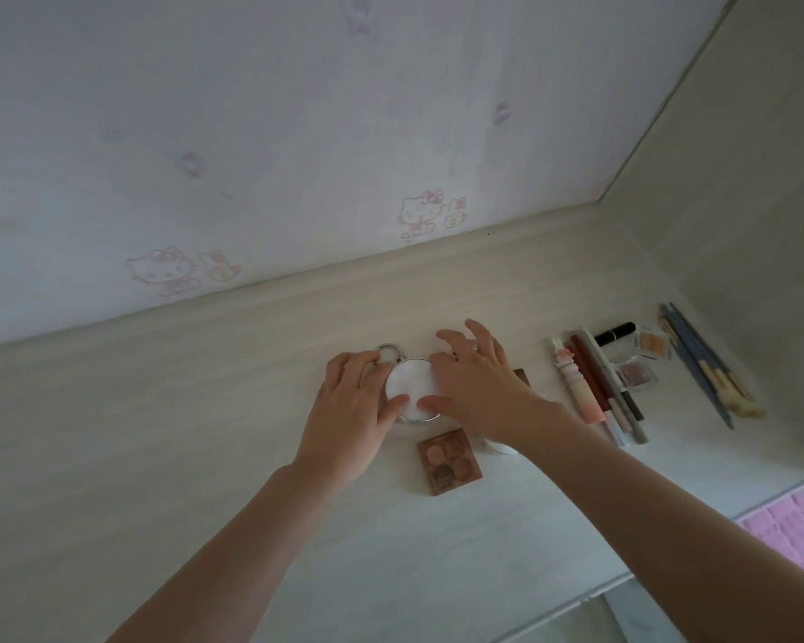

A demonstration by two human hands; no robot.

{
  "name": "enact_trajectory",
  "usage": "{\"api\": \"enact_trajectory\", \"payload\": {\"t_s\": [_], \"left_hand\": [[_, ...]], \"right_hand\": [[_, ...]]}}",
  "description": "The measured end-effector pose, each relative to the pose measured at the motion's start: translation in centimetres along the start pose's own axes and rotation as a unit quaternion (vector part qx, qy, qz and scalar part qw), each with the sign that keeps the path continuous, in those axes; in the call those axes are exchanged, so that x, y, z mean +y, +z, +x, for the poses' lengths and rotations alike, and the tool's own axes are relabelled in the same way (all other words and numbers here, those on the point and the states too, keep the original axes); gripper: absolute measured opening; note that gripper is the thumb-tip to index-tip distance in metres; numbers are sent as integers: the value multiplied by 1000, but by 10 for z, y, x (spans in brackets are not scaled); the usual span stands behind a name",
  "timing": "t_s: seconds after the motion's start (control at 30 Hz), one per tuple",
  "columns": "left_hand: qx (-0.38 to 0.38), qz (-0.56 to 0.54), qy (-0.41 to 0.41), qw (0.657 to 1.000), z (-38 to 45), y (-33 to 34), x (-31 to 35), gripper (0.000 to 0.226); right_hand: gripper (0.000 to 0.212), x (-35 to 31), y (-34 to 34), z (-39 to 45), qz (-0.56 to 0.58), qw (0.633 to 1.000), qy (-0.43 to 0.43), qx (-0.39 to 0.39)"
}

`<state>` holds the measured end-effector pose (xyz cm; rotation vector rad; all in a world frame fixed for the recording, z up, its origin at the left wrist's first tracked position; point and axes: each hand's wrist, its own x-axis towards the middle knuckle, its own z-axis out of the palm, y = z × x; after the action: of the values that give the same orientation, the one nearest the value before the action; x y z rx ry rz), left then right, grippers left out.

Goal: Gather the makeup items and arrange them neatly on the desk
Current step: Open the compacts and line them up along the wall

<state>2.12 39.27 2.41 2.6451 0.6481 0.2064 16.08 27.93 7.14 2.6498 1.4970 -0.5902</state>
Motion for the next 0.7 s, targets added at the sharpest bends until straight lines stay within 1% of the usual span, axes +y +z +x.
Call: {"api": "enact_trajectory", "payload": {"t_s": [0.17,0.37,0.47,0.57,0.7], "left_hand": [[27,-65,4,997,-5,6,1,43],[71,-95,10,993,-10,5,3,40],[77,-115,16,990,-12,6,2,39],[75,-148,25,986,-14,7,0,37],[77,-246,29,966,-18,14,-2,28]], "right_hand": [[63,-4,7,-2,10,1000,16,13],[65,-8,11,-11,66,996,21,51],[62,-10,15,-16,94,992,22,83],[61,-12,20,-19,101,987,-4,128],[50,-11,30,-25,152,969,-29,190]]}}
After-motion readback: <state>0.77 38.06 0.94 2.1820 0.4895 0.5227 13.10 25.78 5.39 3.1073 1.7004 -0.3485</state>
